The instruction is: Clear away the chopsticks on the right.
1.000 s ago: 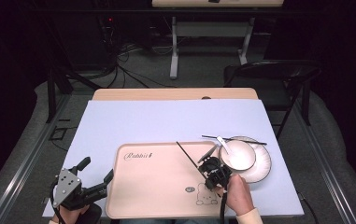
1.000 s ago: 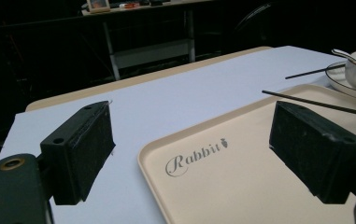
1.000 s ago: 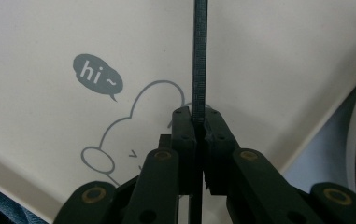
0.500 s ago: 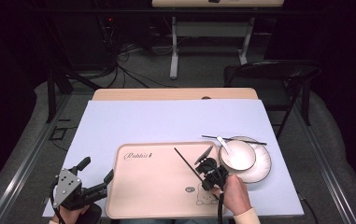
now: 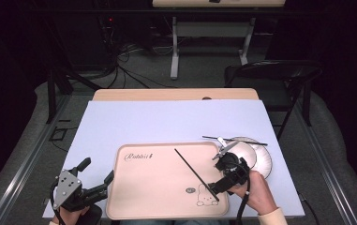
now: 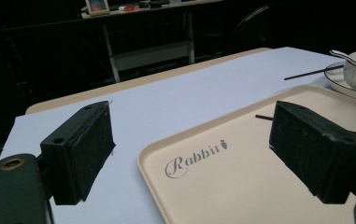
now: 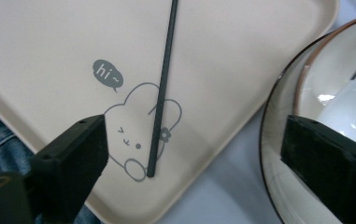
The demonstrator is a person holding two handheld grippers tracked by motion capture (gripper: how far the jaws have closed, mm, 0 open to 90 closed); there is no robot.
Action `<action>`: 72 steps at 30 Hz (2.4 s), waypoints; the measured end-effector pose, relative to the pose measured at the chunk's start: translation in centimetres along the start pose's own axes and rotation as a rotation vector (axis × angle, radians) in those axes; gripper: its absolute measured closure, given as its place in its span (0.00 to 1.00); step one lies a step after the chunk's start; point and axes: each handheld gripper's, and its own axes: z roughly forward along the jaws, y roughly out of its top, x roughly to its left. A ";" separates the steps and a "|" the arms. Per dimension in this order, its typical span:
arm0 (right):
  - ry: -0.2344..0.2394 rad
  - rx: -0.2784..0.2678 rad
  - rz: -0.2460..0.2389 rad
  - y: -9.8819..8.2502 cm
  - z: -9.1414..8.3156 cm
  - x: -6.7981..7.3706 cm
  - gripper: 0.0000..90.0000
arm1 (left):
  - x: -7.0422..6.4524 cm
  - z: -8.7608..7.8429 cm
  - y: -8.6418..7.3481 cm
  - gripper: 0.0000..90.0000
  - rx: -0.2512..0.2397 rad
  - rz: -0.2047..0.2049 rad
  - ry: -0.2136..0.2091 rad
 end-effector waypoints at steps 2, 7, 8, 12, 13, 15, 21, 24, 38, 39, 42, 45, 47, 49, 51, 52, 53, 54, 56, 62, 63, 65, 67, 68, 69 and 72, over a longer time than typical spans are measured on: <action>0.009 -0.010 -0.007 -0.4 -0.7 -0.6 0.03 | 0.0 0.0 0.0 0.15 -0.001 0.000 0.000; -0.027 -0.061 -0.038 -1.2 -2.6 -3.2 0.00 | 0.0 0.0 0.0 0.15 0.004 0.006 0.003; -0.027 -0.061 -0.038 -1.2 -2.6 -3.2 0.00 | 0.0 0.0 0.0 0.15 0.004 0.006 0.003; -0.058 -0.098 -0.066 -1.4 -4.2 -5.6 0.00 | -0.1 0.1 0.0 0.15 0.006 0.008 0.002; -0.058 -0.098 -0.066 -1.4 -4.2 -5.6 0.00 | -0.1 0.1 0.0 0.15 0.006 0.008 0.002; -0.082 -0.116 -0.079 -1.6 -5.1 -7.0 0.00 | -0.1 0.1 0.0 0.15 0.005 0.005 0.001; -0.109 -0.135 -0.092 -1.9 -6.6 -9.8 0.00 | -0.1 0.1 0.0 0.15 0.006 0.006 0.004; -0.113 -0.143 -0.106 -1.9 -7.3 -11.2 0.00 | -0.1 0.1 0.0 0.15 0.006 0.007 0.005; -0.082 -0.077 -0.246 0.1 -6.2 -17.5 0.00 | -0.1 0.1 0.0 0.15 0.009 0.004 0.005; -0.082 -0.077 -0.246 0.1 -6.2 -17.5 0.00 | -0.1 0.1 0.0 0.15 0.009 0.004 0.005; -0.076 -0.043 -0.289 0.9 -5.3 -18.5 0.00 | -0.1 0.1 0.0 0.15 0.008 0.005 0.005; -0.081 0.023 -0.353 2.0 -4.0 -19.3 0.00 | -0.1 0.1 0.0 0.15 0.009 0.005 0.005; -0.089 0.055 -0.385 2.4 -3.4 -19.3 0.01 | -0.1 0.1 0.0 0.15 0.010 0.004 0.005; -0.087 0.071 -0.396 2.7 -3.1 -19.4 0.06 | -0.1 0.1 0.0 0.15 0.009 0.004 0.005; -0.099 0.085 -0.424 3.1 -2.5 -19.5 0.13 | -0.1 0.1 0.0 0.15 0.009 0.004 0.005; -0.090 0.106 -0.438 3.3 -2.1 -19.6 0.14 | -0.1 0.1 0.0 0.15 0.009 0.005 0.004; -0.083 0.112 -0.447 3.4 -1.7 -19.6 0.15 | -0.1 0.1 0.0 0.15 0.009 0.005 0.004; -0.091 0.133 -0.456 3.5 -1.4 -19.6 0.17 | -0.1 0.1 0.0 0.15 0.009 0.005 0.004; -0.078 0.146 -0.481 3.7 -0.7 -19.7 0.25 | 0.0 0.1 0.0 0.15 0.009 0.004 0.004; -0.077 0.202 -0.518 3.9 0.4 -19.2 0.52 | 0.0 0.1 0.0 0.15 0.008 0.006 0.003; -0.072 0.194 -0.532 3.8 0.6 -19.1 0.53 | 0.0 0.1 0.0 0.15 0.008 0.006 0.003; -0.066 0.222 -0.548 3.7 1.0 -18.7 0.57 | 0.0 0.1 0.0 0.15 0.009 0.005 0.004; -0.056 0.229 -0.556 3.6 1.4 -18.6 0.59 | 0.0 0.1 0.0 0.15 0.009 0.004 0.004; -0.061 0.242 -0.582 3.6 1.7 -18.6 0.61 | 0.0 0.1 0.0 0.15 0.009 0.004 0.004; -0.043 0.262 -0.574 3.4 2.4 -18.6 0.65 | 0.0 0.1 0.0 0.15 0.007 0.006 0.004; -0.045 0.281 -0.560 3.1 3.1 -18.7 0.73 | 0.0 0.1 0.0 0.15 0.008 0.003 0.005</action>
